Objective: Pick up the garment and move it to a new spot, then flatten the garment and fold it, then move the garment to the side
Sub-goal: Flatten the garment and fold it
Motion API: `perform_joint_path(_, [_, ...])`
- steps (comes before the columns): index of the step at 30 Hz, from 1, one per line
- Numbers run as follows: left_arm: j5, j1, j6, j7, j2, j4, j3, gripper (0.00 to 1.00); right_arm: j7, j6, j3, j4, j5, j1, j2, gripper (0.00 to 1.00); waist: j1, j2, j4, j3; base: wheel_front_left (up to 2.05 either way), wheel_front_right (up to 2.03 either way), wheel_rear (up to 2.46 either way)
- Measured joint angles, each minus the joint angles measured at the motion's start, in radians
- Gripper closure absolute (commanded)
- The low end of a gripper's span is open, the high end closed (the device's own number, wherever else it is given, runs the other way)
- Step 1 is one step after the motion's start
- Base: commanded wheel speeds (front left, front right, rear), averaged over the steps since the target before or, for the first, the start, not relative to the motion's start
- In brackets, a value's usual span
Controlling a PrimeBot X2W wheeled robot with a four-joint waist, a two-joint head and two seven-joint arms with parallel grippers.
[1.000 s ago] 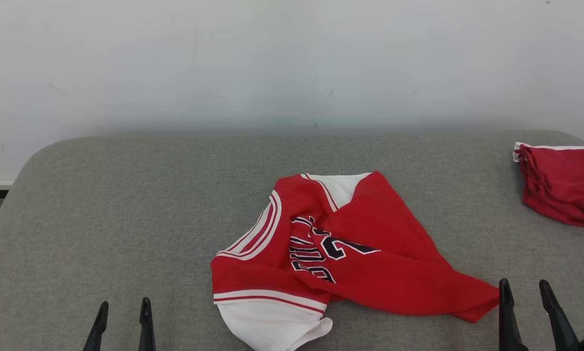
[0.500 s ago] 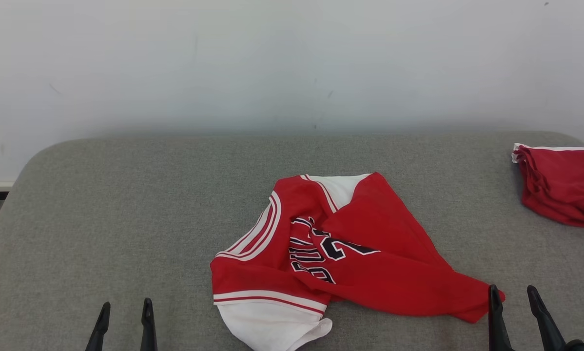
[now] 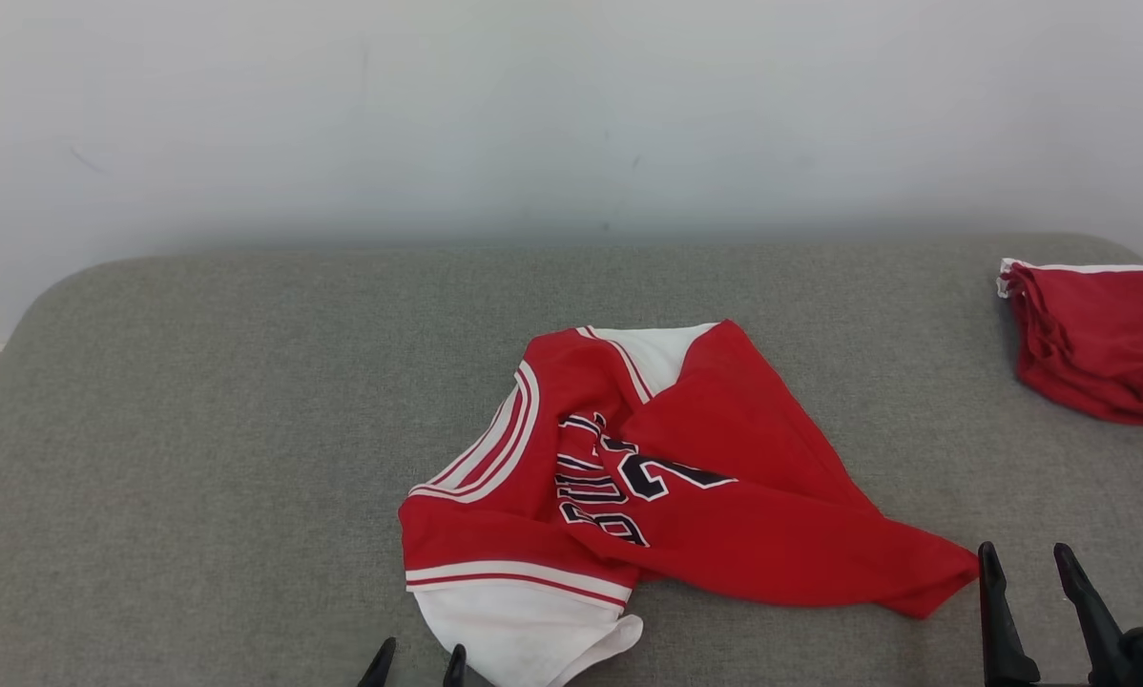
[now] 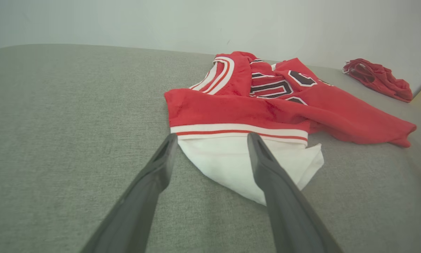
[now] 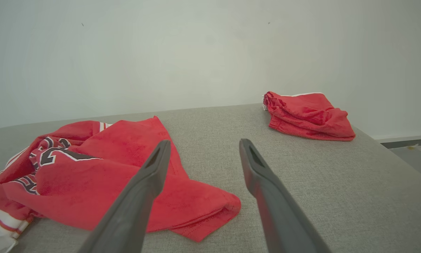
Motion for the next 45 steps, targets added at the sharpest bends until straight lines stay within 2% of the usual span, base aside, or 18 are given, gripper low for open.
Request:
perform_joint_path(4, [-0.032,-0.039,-0.001,0.0,-0.001,0.079,-0.033,0.0,0.0,0.0,-0.001,0.065,0.0,-0.04,-0.018,0.0,0.0,0.0,-0.006,0.019,0.0,0.0,0.0])
perform_joint_path(16, [-0.107,-0.19,-0.001,0.0,-0.001,0.294,-0.048,0.0,-0.003,0.0,0.008,0.333,0.01,-0.176,-0.048,0.0,0.0001,0.0,-0.018,0.077,0.0,0.0,0.0])
perform_joint_path(26, [-0.204,-0.238,-0.002,-0.002,-0.001,0.381,-0.135,0.0,-0.02,0.0,0.052,0.549,0.021,-0.305,-0.053,0.0,0.0,0.0,-0.021,0.119,0.0,0.0,0.0])
perform_joint_path(34, [-0.295,-0.278,0.004,-0.01,0.006,0.435,-0.221,0.0,-0.024,0.0,0.085,0.644,0.038,-0.372,-0.054,0.0,-0.0001,-0.0001,-0.01,0.134,0.0,0.0,0.0])
perform_joint_path(35, [-0.304,-0.284,0.005,-0.01,0.008,0.44,-0.235,0.02,-0.025,0.0,0.091,0.649,0.044,-0.377,-0.052,0.16,-0.0002,-0.0001,-0.01,0.135,0.0,0.0,0.0])
perform_joint_path(36, [-0.315,-0.289,0.005,-0.01,0.009,0.445,-0.245,0.65,-0.025,0.0,0.095,0.654,0.049,-0.38,-0.052,0.83,-0.0002,0.0,-0.009,0.135,0.0,0.0,0.0])
perform_joint_path(37, [-0.328,-0.294,0.005,-0.01,0.011,0.452,-0.256,1.0,-0.025,0.0,0.099,0.658,0.054,-0.381,-0.052,1.0,-0.0002,-0.0001,-0.009,0.134,0.0,0.0,0.0])
perform_joint_path(41, [-0.356,-0.301,0.005,-0.008,0.002,0.465,-0.28,1.0,-0.025,0.0,0.107,0.649,0.075,-0.377,-0.054,1.0,-0.0001,0.0,-0.004,0.121,0.0,0.0,0.0])
perform_joint_path(45, [-0.361,-0.285,0.011,-0.001,-0.001,0.42,-0.25,1.0,-0.025,0.0,0.113,0.576,0.082,-0.336,-0.057,1.0,-0.0001,0.0,-0.001,0.099,0.0,0.0,0.0])
